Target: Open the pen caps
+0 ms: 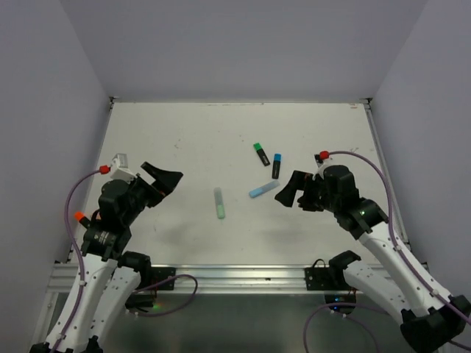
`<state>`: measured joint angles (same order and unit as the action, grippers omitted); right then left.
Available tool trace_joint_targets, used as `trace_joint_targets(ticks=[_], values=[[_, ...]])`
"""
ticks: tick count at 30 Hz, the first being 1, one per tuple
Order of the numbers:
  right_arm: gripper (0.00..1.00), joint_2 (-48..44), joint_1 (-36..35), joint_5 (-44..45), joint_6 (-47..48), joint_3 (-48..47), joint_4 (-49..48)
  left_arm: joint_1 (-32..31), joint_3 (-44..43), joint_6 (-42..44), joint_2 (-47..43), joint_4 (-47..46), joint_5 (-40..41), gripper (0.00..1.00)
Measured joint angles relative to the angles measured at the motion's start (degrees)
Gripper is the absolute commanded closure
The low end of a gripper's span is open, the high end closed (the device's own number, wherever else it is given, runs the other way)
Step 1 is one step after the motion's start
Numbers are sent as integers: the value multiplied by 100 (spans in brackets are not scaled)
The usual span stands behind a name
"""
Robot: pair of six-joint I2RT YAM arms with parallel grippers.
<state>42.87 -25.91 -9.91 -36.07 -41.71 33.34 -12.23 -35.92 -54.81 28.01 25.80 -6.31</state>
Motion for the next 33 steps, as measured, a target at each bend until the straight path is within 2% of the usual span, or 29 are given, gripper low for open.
trace_joint_targets(ticks=[5,6,8,15,19,25,33], values=[[2,780,0,-31,66,-146,-44,13,212,-7,310,-343,-586,0],[6,787,-2,-96,42,-111,-168,11,343,-24,361,-518,-769,0],[9,831,-33,-302,-63,-57,-479,11,581,-85,509,-728,-1073,0],[10,2063,-975,-273,-348,-122,-1163,11,896,-166,638,-833,-1405,0],[13,2420,-1530,-13,-507,-162,-1405,11,870,-153,435,-715,-1272,0],[14,3270,-2223,306,-533,-684,-1674,11,540,-107,146,50,-634,0],[16,4232,-2494,505,-446,-1401,-1860,11,199,-109,-424,715,98,0]])
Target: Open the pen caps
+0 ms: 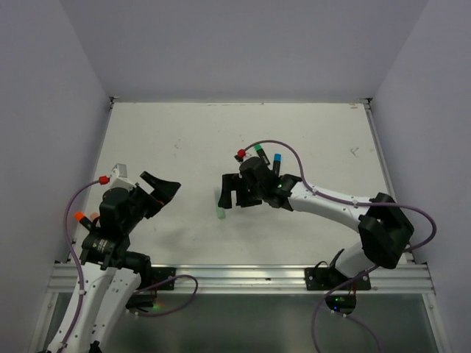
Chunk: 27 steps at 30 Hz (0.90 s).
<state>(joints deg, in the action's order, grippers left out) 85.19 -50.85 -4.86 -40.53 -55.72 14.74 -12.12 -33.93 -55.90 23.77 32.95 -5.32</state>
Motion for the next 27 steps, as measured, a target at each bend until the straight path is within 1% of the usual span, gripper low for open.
trace_joint_targets(ticks=[5,8,11,17,25,27], values=[[20,726,-68,378,140,-938,188,0,0,0,0,234,11,0],[23,1279,-129,662,243,-1563,354,0,-9,0,-9,310,11,0],[23,1897,-184,1001,365,-2081,640,0,-55,0,-83,433,44,0],[24,2577,-240,1447,549,-2365,1143,0,-162,9,-339,551,155,0],[27,3117,-339,1631,675,-2761,1394,0,-164,57,-273,595,199,4],[31,3195,-382,1657,699,-2848,1445,0,-164,63,-256,595,199,5]])
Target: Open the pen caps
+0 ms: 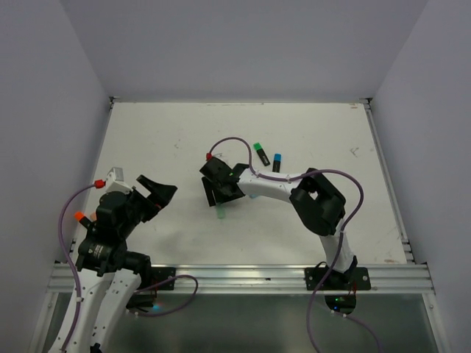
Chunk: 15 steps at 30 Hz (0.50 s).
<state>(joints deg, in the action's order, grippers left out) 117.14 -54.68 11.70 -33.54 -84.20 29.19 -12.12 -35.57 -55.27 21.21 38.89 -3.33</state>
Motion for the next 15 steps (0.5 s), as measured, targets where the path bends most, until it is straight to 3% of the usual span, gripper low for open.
trace_joint_targets(ticks=[6,9,10,12,15], values=[[41,243,-70,138,15,-249,103,0,0,-4,0,2,22,5],[52,254,-81,249,9,-258,146,0,0,-7,0,9,61,5],[62,254,-83,273,2,-256,155,2,0,-7,2,11,68,5],[69,260,-81,352,-15,-256,181,0,2,0,35,11,72,5],[90,260,-81,380,-46,-256,181,0,2,85,188,4,57,5]])
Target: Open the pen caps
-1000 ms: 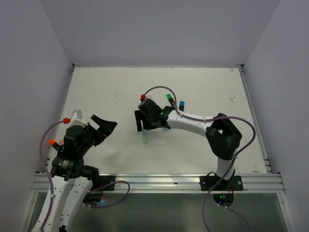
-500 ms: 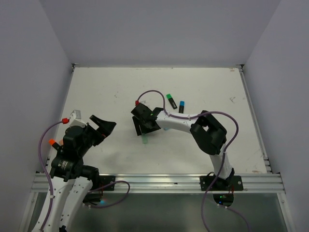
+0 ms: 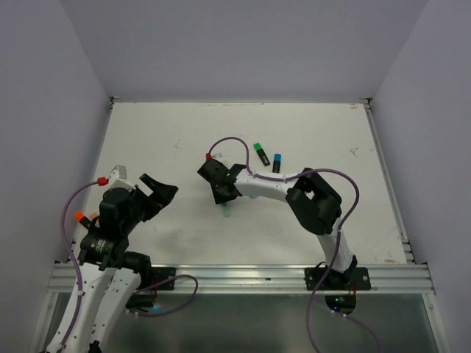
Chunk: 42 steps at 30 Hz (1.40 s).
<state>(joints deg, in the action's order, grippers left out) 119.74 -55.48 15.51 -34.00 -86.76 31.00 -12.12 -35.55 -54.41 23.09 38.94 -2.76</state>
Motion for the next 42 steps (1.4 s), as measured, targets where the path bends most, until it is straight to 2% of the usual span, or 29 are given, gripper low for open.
trace_joint_targets(ticks=[1,5,7,10,13,17,22,26,28,32,42], values=[[100,2,-2,2,-26,2,-15,2,0,50,61,-7,-17,7],[100,-39,-2,2,-85,127,-184,2,0,437,400,-153,-284,24],[100,-162,0,0,-118,334,-407,2,0,599,616,-363,-514,29],[100,-505,50,-70,-256,879,-883,-4,42,754,1086,-940,-1043,30],[100,-1056,186,-354,-455,1510,-1198,-192,74,772,1390,-1375,-1189,30],[100,-2081,629,-826,-798,2337,-1687,-1023,160,750,1504,-1961,-1110,30],[100,-3373,866,-931,-1231,2887,-2247,-2173,437,586,1869,-2656,-575,30],[100,-3989,822,-962,-1510,3204,-2485,-3211,459,437,2459,-2883,66,30],[100,-4179,824,-984,-1622,3357,-2612,-3536,457,385,2651,-2918,317,31],[100,-4441,824,-1027,-1792,3593,-2682,-3899,444,269,2846,-3027,824,31],[100,-4496,824,-1082,-1987,3810,-2780,-4395,68,166,3659,-3449,1353,33]])
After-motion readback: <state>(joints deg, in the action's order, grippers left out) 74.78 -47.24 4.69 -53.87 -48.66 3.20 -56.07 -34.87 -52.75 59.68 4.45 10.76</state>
